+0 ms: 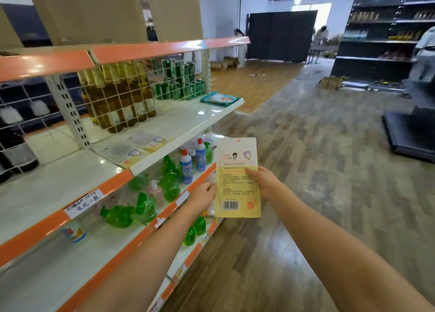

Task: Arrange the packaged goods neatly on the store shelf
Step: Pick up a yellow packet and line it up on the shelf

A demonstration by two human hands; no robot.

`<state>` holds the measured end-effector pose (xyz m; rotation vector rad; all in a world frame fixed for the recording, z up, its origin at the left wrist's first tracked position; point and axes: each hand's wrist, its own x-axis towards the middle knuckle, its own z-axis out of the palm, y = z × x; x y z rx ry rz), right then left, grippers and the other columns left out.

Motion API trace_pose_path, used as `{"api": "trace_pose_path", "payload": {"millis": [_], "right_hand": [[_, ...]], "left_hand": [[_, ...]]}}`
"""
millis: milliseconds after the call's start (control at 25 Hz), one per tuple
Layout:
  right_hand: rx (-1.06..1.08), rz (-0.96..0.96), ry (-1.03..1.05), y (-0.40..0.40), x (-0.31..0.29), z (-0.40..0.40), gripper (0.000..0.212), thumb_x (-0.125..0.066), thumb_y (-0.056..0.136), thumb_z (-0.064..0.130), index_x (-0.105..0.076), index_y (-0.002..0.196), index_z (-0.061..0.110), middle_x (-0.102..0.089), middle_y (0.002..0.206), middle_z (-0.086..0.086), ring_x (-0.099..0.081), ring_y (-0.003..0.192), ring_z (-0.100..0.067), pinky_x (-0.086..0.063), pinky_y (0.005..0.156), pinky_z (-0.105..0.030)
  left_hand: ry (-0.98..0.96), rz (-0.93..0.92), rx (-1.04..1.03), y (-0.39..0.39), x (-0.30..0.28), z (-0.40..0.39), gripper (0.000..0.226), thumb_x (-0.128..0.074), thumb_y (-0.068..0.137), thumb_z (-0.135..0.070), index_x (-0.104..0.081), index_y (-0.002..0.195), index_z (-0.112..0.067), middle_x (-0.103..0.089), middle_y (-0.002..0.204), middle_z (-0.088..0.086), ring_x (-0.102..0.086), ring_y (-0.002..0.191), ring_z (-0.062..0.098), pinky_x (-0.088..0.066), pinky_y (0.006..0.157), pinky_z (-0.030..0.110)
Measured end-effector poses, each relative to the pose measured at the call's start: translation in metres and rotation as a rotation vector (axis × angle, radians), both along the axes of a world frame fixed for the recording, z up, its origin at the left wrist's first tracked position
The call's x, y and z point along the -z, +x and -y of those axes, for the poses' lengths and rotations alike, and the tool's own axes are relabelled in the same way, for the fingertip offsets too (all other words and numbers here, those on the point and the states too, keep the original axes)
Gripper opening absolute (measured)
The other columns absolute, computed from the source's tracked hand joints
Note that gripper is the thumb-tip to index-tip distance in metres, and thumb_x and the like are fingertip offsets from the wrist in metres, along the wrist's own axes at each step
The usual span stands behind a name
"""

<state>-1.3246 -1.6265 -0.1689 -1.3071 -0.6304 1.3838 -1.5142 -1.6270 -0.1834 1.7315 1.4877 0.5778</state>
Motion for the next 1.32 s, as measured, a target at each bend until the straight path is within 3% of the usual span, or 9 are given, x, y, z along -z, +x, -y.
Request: {"api": "trace_pose_path", "payload": {"millis": [120,280,480,680,840,920,1040,1160,1320], "right_hand": [[0.001,0.003,-0.005,0.028,0.006,-0.019,0.018,-0.053,0.094,0.005,-0.056,0.112,0.004,-0.066,0.101,-0.016,-0.062,0.100,-0.038,-0.050,0.086,-0.056],[0.009,0.033,-0.054,0.058,0.023,-0.045,0.033,-0.057,0.091,0.005,-0.054,0.122,-0.001,-0.065,0.115,-0.020,-0.063,0.103,-0.039,-0.049,0.090,-0.058],[0.039,0.009,-0.082,0.081,0.041,-0.073,0.031,-0.057,0.090,0.005,-0.055,0.121,0.001,-0.065,0.113,-0.020,-0.064,0.100,-0.038,-0.052,0.084,-0.053],[0.102,-0.002,-0.109,0.098,0.044,-0.121,0.030,-0.058,0.090,0.004,-0.056,0.120,0.001,-0.066,0.111,-0.019,-0.064,0.097,-0.037,-0.052,0.083,-0.052],[0.124,-0.028,-0.078,0.108,0.029,-0.165,0.020,-0.055,0.092,0.003,-0.057,0.112,0.002,-0.066,0.100,-0.017,-0.065,0.083,-0.031,-0.053,0.068,-0.045],[0.132,-0.030,-0.067,0.111,0.023,-0.183,0.018,-0.054,0.093,0.004,-0.057,0.110,0.003,-0.066,0.094,-0.015,-0.064,0.081,-0.030,-0.053,0.067,-0.045],[0.133,-0.017,-0.063,0.112,0.023,-0.206,0.024,-0.055,0.092,0.006,-0.056,0.116,0.001,-0.066,0.102,-0.017,-0.065,0.086,-0.032,-0.053,0.068,-0.046],[0.130,0.016,-0.101,0.111,0.030,-0.218,0.030,-0.057,0.092,0.008,-0.056,0.121,0.002,-0.065,0.115,-0.019,-0.064,0.100,-0.036,-0.054,0.072,-0.047],[0.125,0.028,-0.160,0.112,0.038,-0.229,0.026,-0.058,0.091,0.008,-0.057,0.117,0.004,-0.065,0.112,-0.018,-0.064,0.100,-0.036,-0.053,0.076,-0.048]], "left_hand": [[0.009,0.012,0.019,0.025,0.007,-0.016,0.034,-0.036,0.101,-0.032,-0.060,0.093,-0.009,-0.062,0.094,0.011,-0.055,0.082,0.020,-0.040,0.071,0.030],[-0.060,-0.022,0.102,0.057,0.024,-0.037,0.039,-0.034,0.102,-0.033,-0.062,0.112,-0.008,-0.064,0.114,0.006,-0.060,0.104,0.022,-0.044,0.082,0.033],[-0.095,-0.040,0.136,0.079,0.033,-0.072,0.029,-0.034,0.102,-0.031,-0.058,0.098,-0.015,-0.063,0.105,0.009,-0.057,0.091,0.019,-0.042,0.075,0.029],[-0.170,0.046,0.122,0.102,0.031,-0.139,0.039,-0.037,0.101,-0.035,-0.062,0.115,-0.009,-0.065,0.108,0.006,-0.058,0.089,0.016,-0.044,0.072,0.029],[-0.309,0.212,0.116,0.116,0.026,-0.196,0.036,-0.048,0.097,-0.036,-0.059,0.119,-0.010,-0.065,0.111,0.003,-0.061,0.101,0.022,-0.048,0.083,0.032],[-0.417,0.330,0.112,0.123,0.027,-0.217,0.033,-0.055,0.094,-0.031,-0.058,0.120,-0.011,-0.065,0.112,0.004,-0.062,0.100,0.022,-0.050,0.086,0.034],[-0.523,0.423,0.143,0.131,0.037,-0.240,0.038,-0.063,0.089,-0.027,-0.059,0.122,-0.009,-0.066,0.118,0.010,-0.063,0.109,0.027,-0.048,0.098,0.043],[-0.647,0.571,0.124,0.132,0.047,-0.245,0.038,-0.067,0.086,-0.017,-0.059,0.121,-0.007,-0.067,0.117,0.014,-0.063,0.109,0.031,-0.051,0.094,0.046],[-0.692,0.651,0.098,0.134,0.053,-0.248,0.035,-0.066,0.085,-0.008,-0.058,0.120,-0.005,-0.066,0.116,0.017,-0.067,0.097,0.028,-0.059,0.073,0.035]]}}
